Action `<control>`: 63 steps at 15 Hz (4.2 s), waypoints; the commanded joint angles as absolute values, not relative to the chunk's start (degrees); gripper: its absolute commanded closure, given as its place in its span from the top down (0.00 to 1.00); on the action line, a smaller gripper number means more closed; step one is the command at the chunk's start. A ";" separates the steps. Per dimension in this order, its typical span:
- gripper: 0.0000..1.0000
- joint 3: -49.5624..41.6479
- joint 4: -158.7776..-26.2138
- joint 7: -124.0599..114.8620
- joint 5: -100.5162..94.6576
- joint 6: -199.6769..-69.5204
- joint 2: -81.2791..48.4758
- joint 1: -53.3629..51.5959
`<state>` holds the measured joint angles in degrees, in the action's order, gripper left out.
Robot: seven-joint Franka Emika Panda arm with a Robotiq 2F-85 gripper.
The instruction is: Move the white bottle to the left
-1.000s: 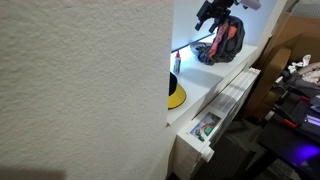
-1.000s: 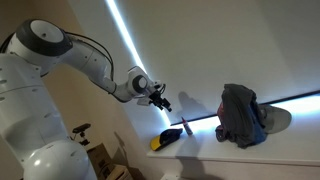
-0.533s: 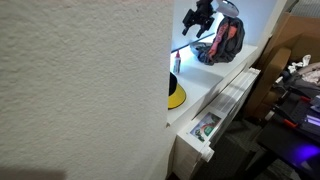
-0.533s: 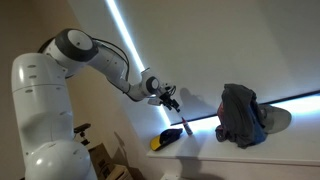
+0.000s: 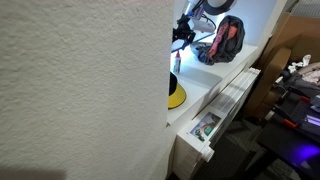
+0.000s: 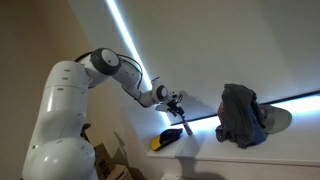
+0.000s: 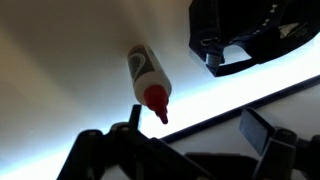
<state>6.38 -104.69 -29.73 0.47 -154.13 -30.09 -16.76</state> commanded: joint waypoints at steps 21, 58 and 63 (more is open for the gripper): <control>1.00 1.71 -104.53 -32.04 3.46 -151.61 -32.53 -18.51; 0.21 -22.86 -104.86 -52.57 -17.72 -162.38 -21.30 -40.07; 0.21 -28.80 -102.95 -57.18 -20.14 -157.78 -16.92 -45.45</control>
